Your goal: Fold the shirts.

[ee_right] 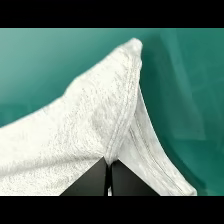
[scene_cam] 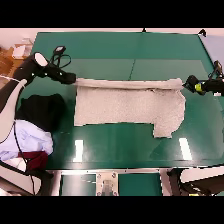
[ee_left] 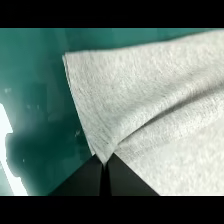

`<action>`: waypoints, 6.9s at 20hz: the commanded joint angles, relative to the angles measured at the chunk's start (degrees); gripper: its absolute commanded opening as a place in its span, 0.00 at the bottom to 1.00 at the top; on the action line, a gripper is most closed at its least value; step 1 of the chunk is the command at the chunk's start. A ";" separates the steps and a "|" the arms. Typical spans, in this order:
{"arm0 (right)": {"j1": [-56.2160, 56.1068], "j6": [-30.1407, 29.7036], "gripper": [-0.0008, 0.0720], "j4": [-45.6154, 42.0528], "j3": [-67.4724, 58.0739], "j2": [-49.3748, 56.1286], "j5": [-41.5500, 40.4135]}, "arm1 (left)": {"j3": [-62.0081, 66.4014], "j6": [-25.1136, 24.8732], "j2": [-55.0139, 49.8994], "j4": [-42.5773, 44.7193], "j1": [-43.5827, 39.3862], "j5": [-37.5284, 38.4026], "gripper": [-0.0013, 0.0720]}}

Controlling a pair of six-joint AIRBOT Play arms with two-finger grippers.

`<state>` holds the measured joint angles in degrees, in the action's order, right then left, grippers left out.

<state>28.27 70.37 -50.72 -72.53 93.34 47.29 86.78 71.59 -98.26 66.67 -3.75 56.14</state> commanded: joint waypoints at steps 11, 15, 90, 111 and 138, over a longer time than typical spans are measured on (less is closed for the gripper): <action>-0.83 1.11 0.22 -2.23 -0.22 1.60 11.30 | -5.27 -3.98 0.04 -7.45 0.15 6.01 0.74; 3.78 7.50 0.28 -8.55 -2.34 -3.39 22.80 | -0.22 4.57 0.13 -4.66 3.30 24.92 0.79; 6.16 3.37 0.85 -7.34 -8.90 2.05 23.91 | 4.59 13.86 0.94 -7.96 5.46 6.73 0.89; 4.37 -5.90 0.03 3.78 -23.06 14.71 45.33 | 4.57 2.82 0.04 -18.47 -14.71 -4.04 0.05; -19.91 7.50 0.03 6.78 -28.37 -10.54 43.67 | 27.91 6.95 -8.70 7.41 -12.13 33.79 0.05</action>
<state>13.85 75.31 -44.91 -101.89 82.74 95.04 113.58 76.27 -113.21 54.89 -22.55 74.59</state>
